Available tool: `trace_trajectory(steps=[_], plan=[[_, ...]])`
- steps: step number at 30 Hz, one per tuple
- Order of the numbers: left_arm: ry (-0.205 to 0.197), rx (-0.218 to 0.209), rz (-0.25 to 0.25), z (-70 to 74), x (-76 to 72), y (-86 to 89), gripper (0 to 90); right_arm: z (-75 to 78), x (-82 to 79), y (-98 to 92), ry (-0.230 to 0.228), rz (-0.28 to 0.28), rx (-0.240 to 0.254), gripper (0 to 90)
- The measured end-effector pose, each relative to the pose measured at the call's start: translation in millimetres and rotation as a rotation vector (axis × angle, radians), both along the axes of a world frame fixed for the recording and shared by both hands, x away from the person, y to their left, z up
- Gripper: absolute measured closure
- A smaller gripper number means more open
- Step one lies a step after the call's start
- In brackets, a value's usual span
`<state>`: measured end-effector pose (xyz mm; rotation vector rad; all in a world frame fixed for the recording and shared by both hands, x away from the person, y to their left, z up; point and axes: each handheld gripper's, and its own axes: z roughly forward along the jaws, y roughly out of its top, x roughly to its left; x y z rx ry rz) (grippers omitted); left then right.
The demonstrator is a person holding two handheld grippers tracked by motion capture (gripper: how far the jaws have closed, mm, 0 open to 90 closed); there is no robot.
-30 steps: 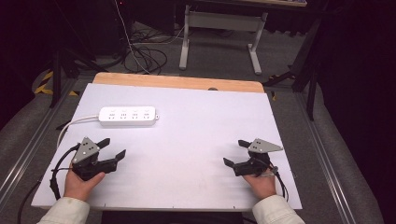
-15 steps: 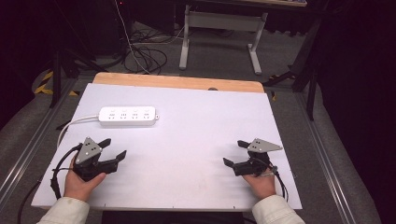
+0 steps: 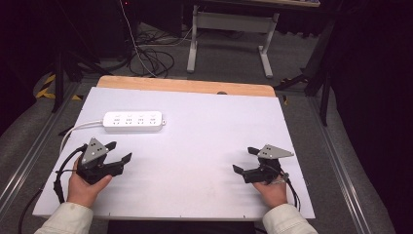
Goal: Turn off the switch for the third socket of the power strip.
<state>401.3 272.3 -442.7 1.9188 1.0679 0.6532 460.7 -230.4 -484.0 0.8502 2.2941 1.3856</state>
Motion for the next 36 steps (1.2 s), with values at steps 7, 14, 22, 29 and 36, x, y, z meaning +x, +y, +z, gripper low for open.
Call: trace_trajectory(steps=[7,14,22,29,36], plan=[[0.005,-0.017,-0.012,12.9,10.2,2.5,34.3,-0.6,0.4,0.3,0.004,-0.005,0.000,7.2],[-0.007,0.016,-0.032,24.5,21.1,-1.4,35.4,-0.8,0.0,0.6,0.002,-0.011,-0.002,7.2],[0.018,0.013,-0.018,33.7,34.9,-0.7,35.7,-1.1,-0.1,0.6,0.003,-0.016,-0.003,6.9],[0.012,0.052,-0.005,42.0,45.3,-5.3,35.0,-1.1,-0.1,0.6,0.005,-0.013,-0.004,6.8],[0.035,0.022,0.008,44.8,56.9,-4.8,40.1,-0.9,-0.5,0.3,0.004,-0.009,-0.001,6.8]])
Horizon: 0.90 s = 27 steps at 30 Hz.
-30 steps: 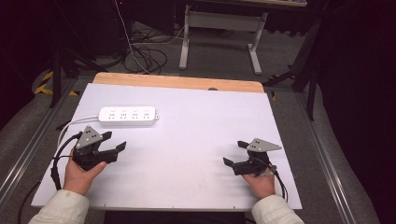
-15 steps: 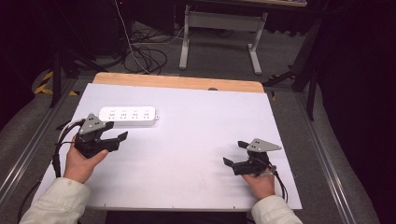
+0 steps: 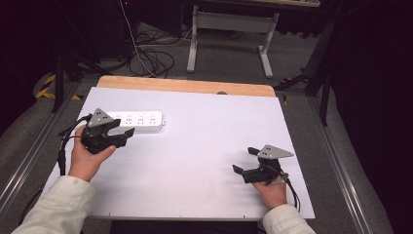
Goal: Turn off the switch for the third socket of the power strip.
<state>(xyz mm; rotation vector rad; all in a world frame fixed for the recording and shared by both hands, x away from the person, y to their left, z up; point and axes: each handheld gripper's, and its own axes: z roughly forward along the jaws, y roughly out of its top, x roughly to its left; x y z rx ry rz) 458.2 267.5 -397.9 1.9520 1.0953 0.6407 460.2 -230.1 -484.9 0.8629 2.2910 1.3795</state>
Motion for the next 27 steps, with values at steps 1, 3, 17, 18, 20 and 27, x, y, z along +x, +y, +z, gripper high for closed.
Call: trace_trajectory(steps=[1,3,17,18,20,27], plan=[[0.001,0.009,-0.003,1.1,1.9,0.2,40.1,0.0,0.0,0.0,0.000,0.000,0.000,6.8],[0.001,0.011,-0.008,3.0,5.5,-1.4,41.3,0.0,0.0,-0.1,0.000,0.000,0.001,6.8],[-0.023,-0.014,0.023,7.6,19.8,-7.8,62.7,0.0,-0.3,-0.1,-0.006,0.007,0.003,6.8],[-0.016,-0.018,0.027,7.1,21.0,-7.7,65.2,0.1,-0.5,-0.1,-0.003,0.006,0.003,6.8],[-0.015,-0.015,0.033,6.1,24.4,-7.0,74.6,0.1,-0.5,0.0,-0.003,0.006,0.003,6.8],[0.011,-0.032,0.058,2.1,36.2,-2.8,89.9,0.0,-0.5,0.2,-0.004,0.007,0.002,6.9]])
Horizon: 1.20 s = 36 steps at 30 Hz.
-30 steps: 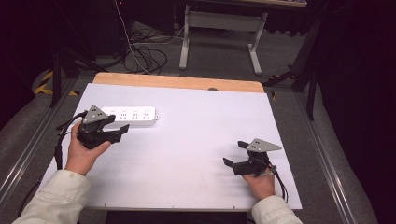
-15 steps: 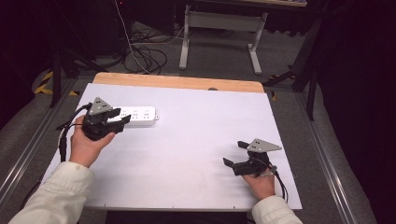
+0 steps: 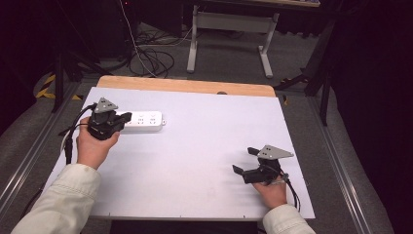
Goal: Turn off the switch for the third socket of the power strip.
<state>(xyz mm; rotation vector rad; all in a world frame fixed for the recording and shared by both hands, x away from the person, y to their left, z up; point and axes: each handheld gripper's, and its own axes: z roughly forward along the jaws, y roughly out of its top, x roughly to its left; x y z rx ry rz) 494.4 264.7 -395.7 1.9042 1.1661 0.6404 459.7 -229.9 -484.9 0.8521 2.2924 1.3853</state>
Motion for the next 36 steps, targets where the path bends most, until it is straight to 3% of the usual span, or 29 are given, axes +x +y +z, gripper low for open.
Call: trace_trajectory(steps=[8,10,13,23,29,36], plan=[[0.012,-0.020,0.039,-11.2,19.7,1.9,90.0,-0.2,-0.2,0.9,-0.001,0.003,-0.004,7.0],[-0.020,-0.044,0.058,-16.3,26.9,4.1,90.0,-0.1,-0.5,1.0,-0.004,0.004,-0.008,7.1],[-0.031,-0.049,0.065,-19.4,31.0,3.9,90.0,-0.1,-0.5,1.0,-0.004,0.004,-0.009,7.2],[-0.030,-0.077,0.053,-34.8,46.5,0.9,90.0,-0.1,-0.6,1.0,-0.007,0.010,-0.007,7.4],[-0.060,-0.074,0.034,-44.0,54.1,-4.0,90.0,0.1,-1.0,1.1,-0.011,0.013,-0.007,7.6],[-0.039,-0.085,0.052,-54.5,63.5,-5.1,90.0,0.1,-1.0,0.8,-0.011,0.017,-0.003,8.0]])
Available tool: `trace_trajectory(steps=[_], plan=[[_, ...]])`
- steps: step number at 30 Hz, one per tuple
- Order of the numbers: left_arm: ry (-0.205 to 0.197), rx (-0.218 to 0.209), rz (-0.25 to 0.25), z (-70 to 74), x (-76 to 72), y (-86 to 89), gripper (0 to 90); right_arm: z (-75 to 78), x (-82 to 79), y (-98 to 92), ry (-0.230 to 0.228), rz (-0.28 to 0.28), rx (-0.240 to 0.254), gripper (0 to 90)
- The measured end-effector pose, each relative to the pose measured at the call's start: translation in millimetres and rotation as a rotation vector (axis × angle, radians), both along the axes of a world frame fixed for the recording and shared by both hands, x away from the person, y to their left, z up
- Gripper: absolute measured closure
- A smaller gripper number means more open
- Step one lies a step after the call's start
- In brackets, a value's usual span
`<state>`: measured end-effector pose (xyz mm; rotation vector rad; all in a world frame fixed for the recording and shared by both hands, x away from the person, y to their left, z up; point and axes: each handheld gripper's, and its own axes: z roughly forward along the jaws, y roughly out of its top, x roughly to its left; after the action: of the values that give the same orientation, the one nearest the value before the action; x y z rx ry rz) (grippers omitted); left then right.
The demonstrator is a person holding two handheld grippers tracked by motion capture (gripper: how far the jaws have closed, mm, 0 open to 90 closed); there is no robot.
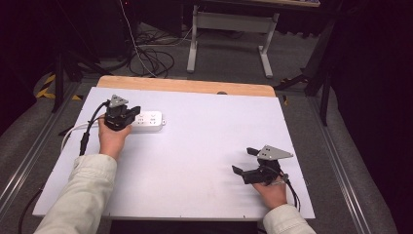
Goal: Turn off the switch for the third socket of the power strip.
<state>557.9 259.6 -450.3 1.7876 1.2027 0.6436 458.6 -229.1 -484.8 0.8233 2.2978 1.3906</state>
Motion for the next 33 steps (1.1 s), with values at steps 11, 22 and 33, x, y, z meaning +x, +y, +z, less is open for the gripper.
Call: trace_trajectory(steps=[11,22,33], plan=[[-0.010,0.026,-0.015,-11.1,6.6,-2.7,90.0,0.1,0.0,-0.4,0.003,0.002,0.007,8.0],[0.065,0.009,0.003,-17.9,11.6,-1.8,90.0,0.1,0.1,-0.7,0.005,0.003,0.011,8.1],[0.081,-0.008,0.039,-22.0,15.7,-0.6,89.9,0.0,0.1,-0.6,0.005,0.005,0.011,8.1]])
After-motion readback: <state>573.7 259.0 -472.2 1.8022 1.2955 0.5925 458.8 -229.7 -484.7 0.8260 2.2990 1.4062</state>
